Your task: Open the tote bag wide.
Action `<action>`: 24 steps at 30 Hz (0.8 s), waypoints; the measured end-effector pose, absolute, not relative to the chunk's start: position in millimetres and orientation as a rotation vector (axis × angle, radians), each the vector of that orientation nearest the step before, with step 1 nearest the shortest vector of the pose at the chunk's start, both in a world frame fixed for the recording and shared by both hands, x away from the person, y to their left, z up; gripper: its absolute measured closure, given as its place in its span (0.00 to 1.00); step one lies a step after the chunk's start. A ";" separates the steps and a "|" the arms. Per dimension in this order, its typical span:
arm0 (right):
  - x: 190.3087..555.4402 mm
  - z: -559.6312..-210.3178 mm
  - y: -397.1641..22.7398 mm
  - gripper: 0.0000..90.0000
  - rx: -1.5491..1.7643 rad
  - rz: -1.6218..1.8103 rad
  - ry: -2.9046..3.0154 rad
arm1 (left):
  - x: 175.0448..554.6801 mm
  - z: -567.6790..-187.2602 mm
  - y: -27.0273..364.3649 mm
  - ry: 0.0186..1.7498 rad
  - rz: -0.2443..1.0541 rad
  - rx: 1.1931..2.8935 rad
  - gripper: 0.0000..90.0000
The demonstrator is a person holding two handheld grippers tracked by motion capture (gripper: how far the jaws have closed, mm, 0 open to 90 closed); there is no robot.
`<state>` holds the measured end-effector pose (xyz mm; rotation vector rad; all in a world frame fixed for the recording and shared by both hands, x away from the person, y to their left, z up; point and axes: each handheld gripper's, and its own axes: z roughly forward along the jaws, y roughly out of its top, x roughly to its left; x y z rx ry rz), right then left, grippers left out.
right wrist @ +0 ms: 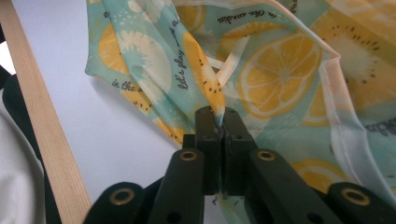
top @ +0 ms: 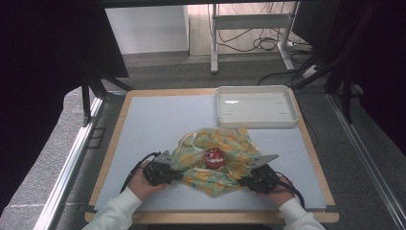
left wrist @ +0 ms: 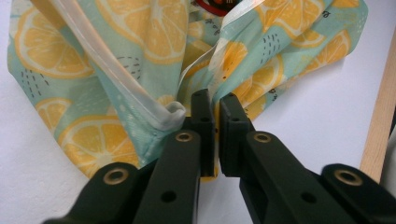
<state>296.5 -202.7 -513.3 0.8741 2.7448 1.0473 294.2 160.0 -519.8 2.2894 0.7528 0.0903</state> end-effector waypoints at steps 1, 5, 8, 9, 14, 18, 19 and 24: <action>295.0 -510.7 -203.3 0.87 0.861 1.057 2.736 | 293.9 -518.7 160.7 0.749 0.096 2.283 0.90; 291.1 -504.0 -204.3 0.76 0.851 1.089 2.703 | 291.1 -511.2 165.3 0.739 0.110 2.229 0.80; 285.6 -495.7 -207.6 0.68 0.832 1.132 2.658 | 288.0 -503.1 169.7 0.715 0.143 2.201 0.71; 283.6 -492.6 -209.3 0.64 0.837 1.144 2.636 | 286.8 -500.1 171.3 0.707 0.148 2.188 0.67; 279.4 -476.2 -219.2 0.52 0.870 1.212 2.516 | 281.6 -483.0 177.4 0.694 0.185 2.105 0.57; 280.9 -461.3 -223.1 0.48 0.901 1.279 2.433 | 281.6 -467.7 179.8 0.696 0.213 2.049 0.54; 280.9 -461.3 -223.1 0.48 0.901 1.279 2.433 | 281.6 -467.7 179.8 0.696 0.213 2.049 0.54; 287.3 -449.3 -218.7 0.58 0.884 1.286 2.397 | 290.1 -460.4 175.3 0.737 0.216 2.032 0.65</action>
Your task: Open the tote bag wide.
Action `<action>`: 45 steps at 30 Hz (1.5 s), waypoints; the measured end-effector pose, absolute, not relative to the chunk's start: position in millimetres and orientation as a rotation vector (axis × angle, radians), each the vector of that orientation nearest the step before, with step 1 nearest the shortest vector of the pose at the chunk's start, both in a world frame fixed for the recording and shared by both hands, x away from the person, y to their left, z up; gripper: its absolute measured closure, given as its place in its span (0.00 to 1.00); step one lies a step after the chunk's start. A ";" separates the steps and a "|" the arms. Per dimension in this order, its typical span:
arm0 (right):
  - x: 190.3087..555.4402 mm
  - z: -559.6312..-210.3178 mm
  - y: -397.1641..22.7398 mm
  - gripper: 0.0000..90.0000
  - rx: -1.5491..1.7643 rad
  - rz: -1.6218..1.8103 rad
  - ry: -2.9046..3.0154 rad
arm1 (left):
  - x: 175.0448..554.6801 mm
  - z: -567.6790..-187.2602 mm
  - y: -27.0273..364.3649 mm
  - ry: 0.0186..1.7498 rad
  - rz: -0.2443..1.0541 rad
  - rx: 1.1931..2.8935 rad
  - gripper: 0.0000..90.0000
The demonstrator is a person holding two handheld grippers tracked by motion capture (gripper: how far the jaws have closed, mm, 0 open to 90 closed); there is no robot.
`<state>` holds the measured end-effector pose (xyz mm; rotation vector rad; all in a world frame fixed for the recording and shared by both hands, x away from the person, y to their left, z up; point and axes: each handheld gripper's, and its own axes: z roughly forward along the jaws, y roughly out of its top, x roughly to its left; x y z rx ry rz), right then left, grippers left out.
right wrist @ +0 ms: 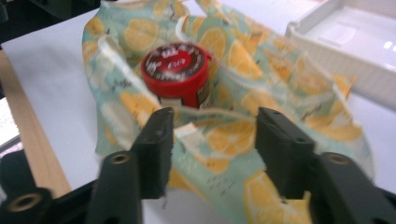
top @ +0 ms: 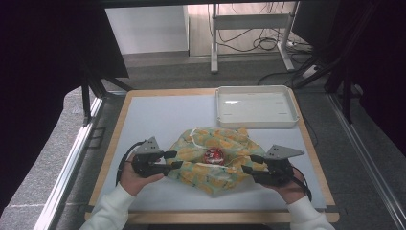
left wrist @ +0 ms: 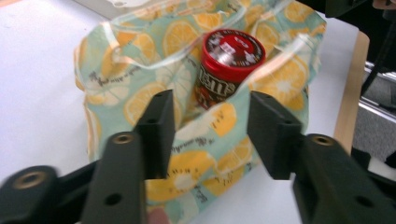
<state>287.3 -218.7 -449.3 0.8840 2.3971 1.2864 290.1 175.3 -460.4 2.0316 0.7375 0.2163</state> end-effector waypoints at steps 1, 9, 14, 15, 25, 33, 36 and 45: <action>289.1 -447.5 -217.2 0.61 0.880 1.289 2.392 | 292.0 -459.7 173.8 0.741 0.213 2.034 0.68; 311.4 -439.1 -200.3 0.93 0.905 1.248 2.402 | 316.9 -449.2 150.0 0.740 0.184 2.072 0.94; 321.1 -439.5 -189.4 0.96 0.916 1.212 2.415 | 328.0 -448.1 135.6 0.736 0.179 2.093 0.97; 323.1 -439.7 -187.0 0.97 0.909 1.202 2.419 | 329.3 -449.3 132.4 0.738 0.176 2.098 0.97; 332.9 -448.2 -168.5 0.97 0.905 1.134 2.459 | 333.9 -461.8 127.7 0.764 0.147 2.140 0.99; 333.1 -463.6 -162.3 0.97 0.922 1.062 2.504 | 336.1 -477.0 121.9 0.778 0.109 2.182 0.99; 332.6 -466.0 -161.8 0.97 0.925 1.052 2.515 | 336.3 -480.0 120.6 0.778 0.105 2.195 0.99; 330.9 -474.3 -159.5 0.97 0.932 1.021 2.535 | 336.8 -485.1 119.4 0.783 0.094 2.213 0.98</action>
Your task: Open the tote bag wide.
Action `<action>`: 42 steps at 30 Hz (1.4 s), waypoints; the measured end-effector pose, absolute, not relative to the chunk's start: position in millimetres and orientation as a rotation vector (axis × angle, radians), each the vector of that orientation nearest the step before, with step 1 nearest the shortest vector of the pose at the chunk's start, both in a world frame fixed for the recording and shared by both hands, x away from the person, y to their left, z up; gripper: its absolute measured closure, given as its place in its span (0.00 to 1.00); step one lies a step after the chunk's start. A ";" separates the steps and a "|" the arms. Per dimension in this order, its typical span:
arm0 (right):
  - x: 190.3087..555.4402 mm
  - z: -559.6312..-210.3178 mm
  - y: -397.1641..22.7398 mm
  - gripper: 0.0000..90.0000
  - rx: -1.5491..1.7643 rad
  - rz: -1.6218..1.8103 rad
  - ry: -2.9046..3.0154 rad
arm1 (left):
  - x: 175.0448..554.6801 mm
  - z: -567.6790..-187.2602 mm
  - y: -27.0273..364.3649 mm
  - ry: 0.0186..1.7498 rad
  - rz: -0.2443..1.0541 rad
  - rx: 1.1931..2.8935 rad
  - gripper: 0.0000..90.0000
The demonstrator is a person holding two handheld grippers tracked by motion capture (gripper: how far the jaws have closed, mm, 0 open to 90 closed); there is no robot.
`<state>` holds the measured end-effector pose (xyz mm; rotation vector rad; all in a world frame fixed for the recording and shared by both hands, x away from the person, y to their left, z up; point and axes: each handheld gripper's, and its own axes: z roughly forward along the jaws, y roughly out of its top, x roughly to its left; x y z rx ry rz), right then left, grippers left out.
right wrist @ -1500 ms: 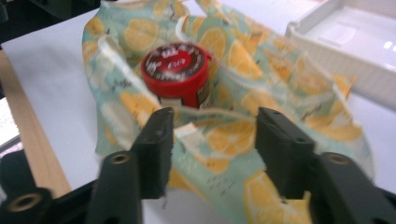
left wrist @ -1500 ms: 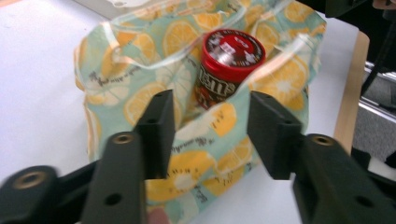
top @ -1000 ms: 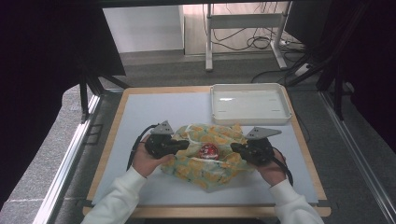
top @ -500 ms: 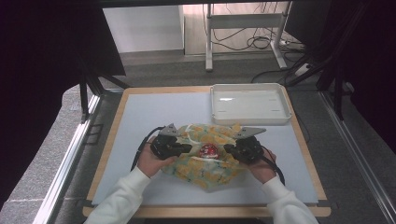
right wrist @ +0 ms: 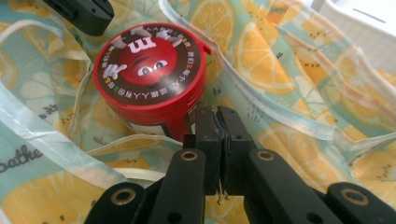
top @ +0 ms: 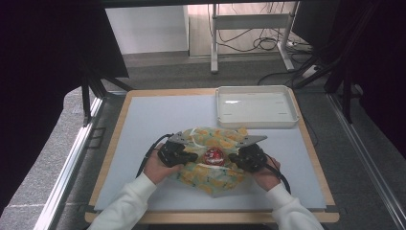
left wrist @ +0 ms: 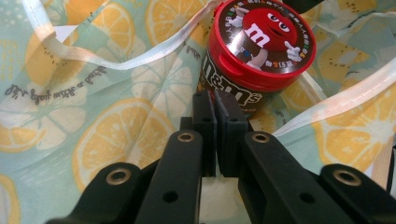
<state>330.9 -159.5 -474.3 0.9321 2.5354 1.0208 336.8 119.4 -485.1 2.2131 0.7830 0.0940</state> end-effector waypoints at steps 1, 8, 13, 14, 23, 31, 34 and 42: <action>330.5 -474.7 -159.1 0.97 0.934 1.015 2.539 | 337.0 -485.9 119.5 0.785 0.092 2.210 0.98; 317.0 -454.4 -165.5 0.97 0.891 1.133 2.506 | 338.6 -488.6 119.7 0.790 0.093 2.215 0.98; 304.3 -437.9 -160.2 0.98 0.832 1.268 2.505 | 338.0 -488.1 119.2 0.791 0.093 2.208 0.99; 302.4 -436.0 -158.1 0.99 0.820 1.300 2.511 | 337.8 -488.0 118.9 0.793 0.093 2.205 0.99; 289.1 -444.4 -129.1 0.99 0.714 1.315 2.619 | 338.0 -488.0 118.3 0.791 0.093 2.207 0.99; 298.8 -481.5 -119.9 0.99 0.803 1.205 2.705 | 338.5 -489.1 118.2 0.794 0.096 2.204 0.99; 295.5 -487.8 -114.3 0.99 0.783 1.184 2.732 | 338.9 -489.8 118.4 0.794 0.095 2.213 0.99; 288.7 -506.1 -112.9 0.99 0.809 1.150 2.785 | 340.0 -492.7 117.7 0.801 0.096 2.212 0.99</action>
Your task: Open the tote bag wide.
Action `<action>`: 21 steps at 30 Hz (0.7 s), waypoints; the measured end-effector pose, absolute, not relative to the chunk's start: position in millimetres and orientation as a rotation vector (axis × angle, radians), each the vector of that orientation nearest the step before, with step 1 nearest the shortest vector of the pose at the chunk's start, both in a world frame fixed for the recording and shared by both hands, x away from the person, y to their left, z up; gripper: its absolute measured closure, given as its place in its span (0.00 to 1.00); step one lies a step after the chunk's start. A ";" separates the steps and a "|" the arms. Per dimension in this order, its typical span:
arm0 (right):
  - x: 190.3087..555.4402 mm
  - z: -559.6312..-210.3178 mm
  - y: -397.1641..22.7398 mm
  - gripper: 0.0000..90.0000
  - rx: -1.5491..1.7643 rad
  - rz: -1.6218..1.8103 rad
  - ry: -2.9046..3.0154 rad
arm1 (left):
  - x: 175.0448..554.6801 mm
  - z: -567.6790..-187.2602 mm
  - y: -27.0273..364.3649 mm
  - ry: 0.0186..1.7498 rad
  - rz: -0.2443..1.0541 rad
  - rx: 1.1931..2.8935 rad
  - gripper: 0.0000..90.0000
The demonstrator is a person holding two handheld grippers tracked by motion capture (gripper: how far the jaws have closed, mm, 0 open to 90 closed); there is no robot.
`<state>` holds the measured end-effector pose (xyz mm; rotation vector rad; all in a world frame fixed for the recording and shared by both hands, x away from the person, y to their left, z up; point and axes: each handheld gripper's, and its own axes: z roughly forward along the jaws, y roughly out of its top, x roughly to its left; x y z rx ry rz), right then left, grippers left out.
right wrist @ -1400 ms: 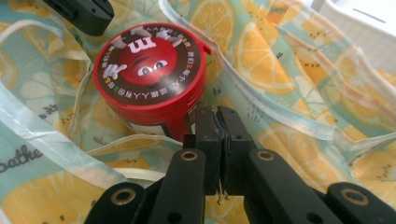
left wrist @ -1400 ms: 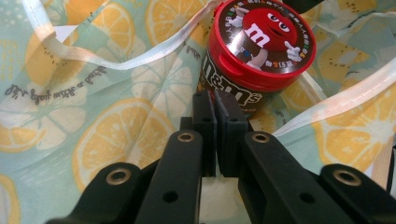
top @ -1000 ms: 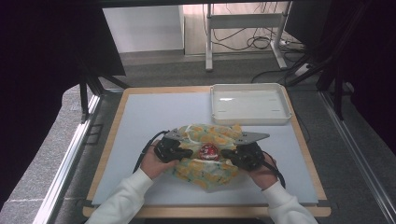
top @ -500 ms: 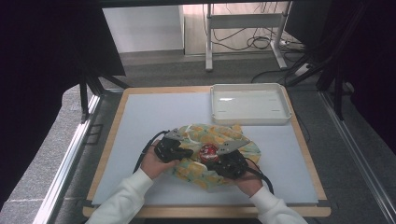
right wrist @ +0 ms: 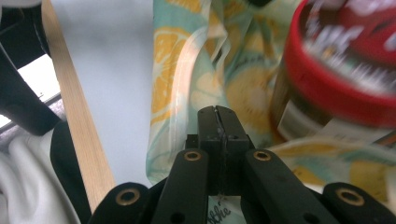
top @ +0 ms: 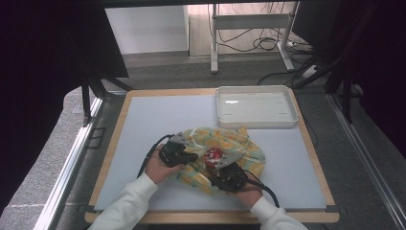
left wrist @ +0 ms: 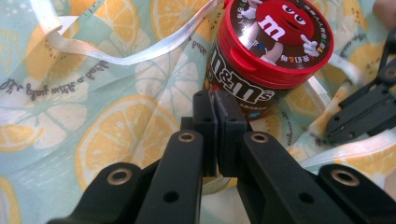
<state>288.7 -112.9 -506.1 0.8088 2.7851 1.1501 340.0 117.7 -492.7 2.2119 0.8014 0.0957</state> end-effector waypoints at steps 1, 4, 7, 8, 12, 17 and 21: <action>287.3 -508.1 -113.0 0.99 0.813 1.148 2.796 | 340.1 -493.3 117.3 0.804 0.093 2.211 0.99; 282.7 -510.5 -114.1 0.99 0.792 1.136 2.809 | 341.4 -495.4 115.7 0.806 0.092 2.225 0.99; 278.6 -516.8 -114.8 0.99 0.797 1.117 2.825 | 344.5 -499.9 111.8 0.811 0.090 2.239 0.99; 278.6 -516.8 -114.8 0.99 0.797 1.117 2.825 | 345.6 -501.4 110.5 0.812 0.092 2.247 0.99; 277.0 -520.5 -112.8 0.99 0.782 1.096 2.836 | 346.1 -503.5 107.2 0.808 0.092 2.261 0.99; 277.1 -521.2 -113.1 0.99 0.788 1.096 2.835 | 351.2 -504.5 106.3 0.810 0.093 2.267 1.00; 277.1 -521.7 -113.1 0.99 0.786 1.092 2.835 | 367.7 -516.0 101.3 0.866 0.110 2.296 1.00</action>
